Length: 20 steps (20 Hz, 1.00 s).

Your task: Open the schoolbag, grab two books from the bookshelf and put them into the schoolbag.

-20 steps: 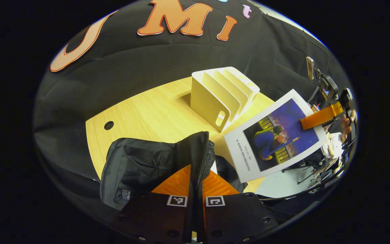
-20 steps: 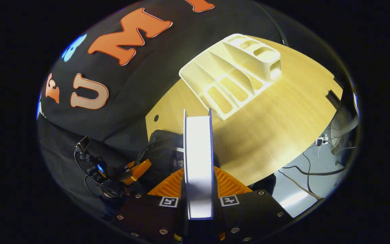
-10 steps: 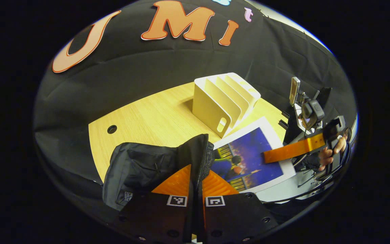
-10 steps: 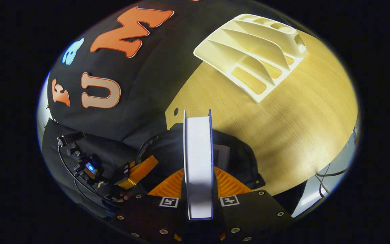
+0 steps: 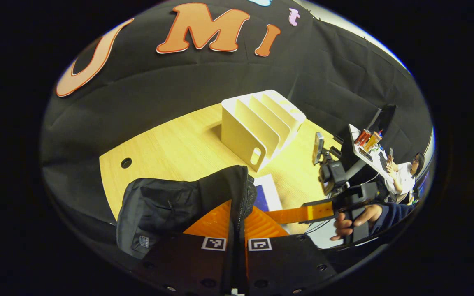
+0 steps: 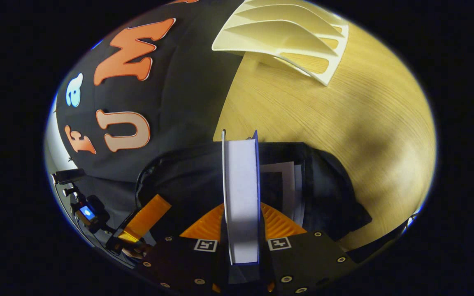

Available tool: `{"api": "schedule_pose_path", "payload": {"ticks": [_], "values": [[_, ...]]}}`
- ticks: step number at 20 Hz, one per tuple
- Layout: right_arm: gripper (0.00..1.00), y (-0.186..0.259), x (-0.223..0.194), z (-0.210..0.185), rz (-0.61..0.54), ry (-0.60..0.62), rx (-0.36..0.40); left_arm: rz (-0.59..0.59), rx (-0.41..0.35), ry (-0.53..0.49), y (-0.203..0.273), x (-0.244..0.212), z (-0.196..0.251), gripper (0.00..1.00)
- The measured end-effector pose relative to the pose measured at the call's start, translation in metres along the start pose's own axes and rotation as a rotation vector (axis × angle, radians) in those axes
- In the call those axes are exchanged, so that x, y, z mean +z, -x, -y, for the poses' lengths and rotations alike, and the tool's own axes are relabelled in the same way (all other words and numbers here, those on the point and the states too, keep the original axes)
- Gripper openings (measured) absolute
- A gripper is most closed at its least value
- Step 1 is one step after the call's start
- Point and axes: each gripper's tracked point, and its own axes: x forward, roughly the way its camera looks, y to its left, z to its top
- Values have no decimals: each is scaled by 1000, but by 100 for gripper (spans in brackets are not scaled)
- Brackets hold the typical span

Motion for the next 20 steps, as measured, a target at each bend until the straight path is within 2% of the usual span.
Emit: {"api": "schedule_pose_path", "payload": {"ticks": [8,11,13,14,15,16,17,18,20], "values": [[31,-50,-16,-3,-35,41,24,2,-14,-16,3,3,14,6],[36,-58,-25,4,-69,75,-29,2,-12,-6,3,-1,12,6],[45,-58,-24,16,-88,132,-112,7,-2,14,2,-2,9,5],[54,-56,-25,26,-118,188,-168,8,19,21,1,-2,5,6],[59,-51,-29,31,-163,238,-205,5,31,30,0,-5,4,6],[84,-50,-33,34,-201,282,-230,5,43,34,-2,-7,5,6],[60,-44,-37,37,-242,326,-253,0,57,36,-2,-9,5,6],[89,-38,-36,40,-265,379,-276,-2,72,32,-3,-11,7,6],[99,-24,-25,44,-286,464,-294,-6,103,32,-8,-14,8,6]]}}
